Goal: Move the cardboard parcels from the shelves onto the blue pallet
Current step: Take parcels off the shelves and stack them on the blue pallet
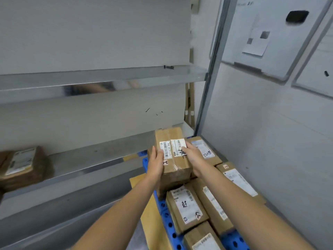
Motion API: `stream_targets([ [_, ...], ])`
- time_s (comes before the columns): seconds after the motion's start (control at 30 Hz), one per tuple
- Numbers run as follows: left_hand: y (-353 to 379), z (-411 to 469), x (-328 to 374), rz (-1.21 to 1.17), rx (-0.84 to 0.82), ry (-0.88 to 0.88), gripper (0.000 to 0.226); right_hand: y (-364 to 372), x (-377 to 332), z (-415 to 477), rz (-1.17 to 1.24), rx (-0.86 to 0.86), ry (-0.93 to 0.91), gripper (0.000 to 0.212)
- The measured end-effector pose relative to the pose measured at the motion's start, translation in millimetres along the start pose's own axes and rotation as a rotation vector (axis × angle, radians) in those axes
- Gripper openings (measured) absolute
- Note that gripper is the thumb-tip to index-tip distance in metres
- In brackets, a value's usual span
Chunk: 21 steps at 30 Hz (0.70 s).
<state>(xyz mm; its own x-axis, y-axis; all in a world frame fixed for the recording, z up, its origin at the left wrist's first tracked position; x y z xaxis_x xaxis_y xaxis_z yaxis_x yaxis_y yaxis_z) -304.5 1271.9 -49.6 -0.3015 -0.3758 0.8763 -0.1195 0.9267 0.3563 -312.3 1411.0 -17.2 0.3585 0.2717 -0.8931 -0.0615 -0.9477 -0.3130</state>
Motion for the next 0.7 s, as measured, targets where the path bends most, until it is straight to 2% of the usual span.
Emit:
stream_targets([
  [0.13, 11.2, 20.7, -10.8, -0.026, 0.075, 0.005, 0.052, -5.7, 3.4, 38.9, -0.050, -0.144, -0.001, 0.036],
  [0.3, 12.8, 34.5, -20.9, 0.004, 0.191, 0.014, 0.045, -1.9, 10.5, 72.5, -0.108, -0.243, 0.003, 0.039],
  [0.43, 11.9, 39.2, -25.6, -0.007, 0.219, 0.003, 0.030, -0.2, 23.2, 83.9, -0.065, -0.277, 0.050, 0.035],
  [0.57, 13.8, 41.5, -27.6, -0.011, 0.214, 0.013, 0.034, 0.0, 29.9, 84.7, -0.058, -0.273, 0.048, 0.036],
  [0.7, 13.3, 39.5, -26.4, 0.011, 0.217, 0.038, 0.037, -2.4, 27.1, 77.0, -0.150, -0.262, 0.013, 0.036],
])
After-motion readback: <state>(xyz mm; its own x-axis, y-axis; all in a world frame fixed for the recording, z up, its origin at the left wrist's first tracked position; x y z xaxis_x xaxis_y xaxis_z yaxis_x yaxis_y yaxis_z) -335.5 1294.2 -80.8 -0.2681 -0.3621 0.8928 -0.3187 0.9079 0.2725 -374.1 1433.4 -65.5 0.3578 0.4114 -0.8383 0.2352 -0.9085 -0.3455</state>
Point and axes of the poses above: each hand's wrist, its own z-axis towards the middle knuckle, its own y-axis out of the palm, x = y × z, the point moved 1 cm from there along z, towards the middle knuckle, and after that the axes turned 15 degrees about -z, right-handed, at the moved point
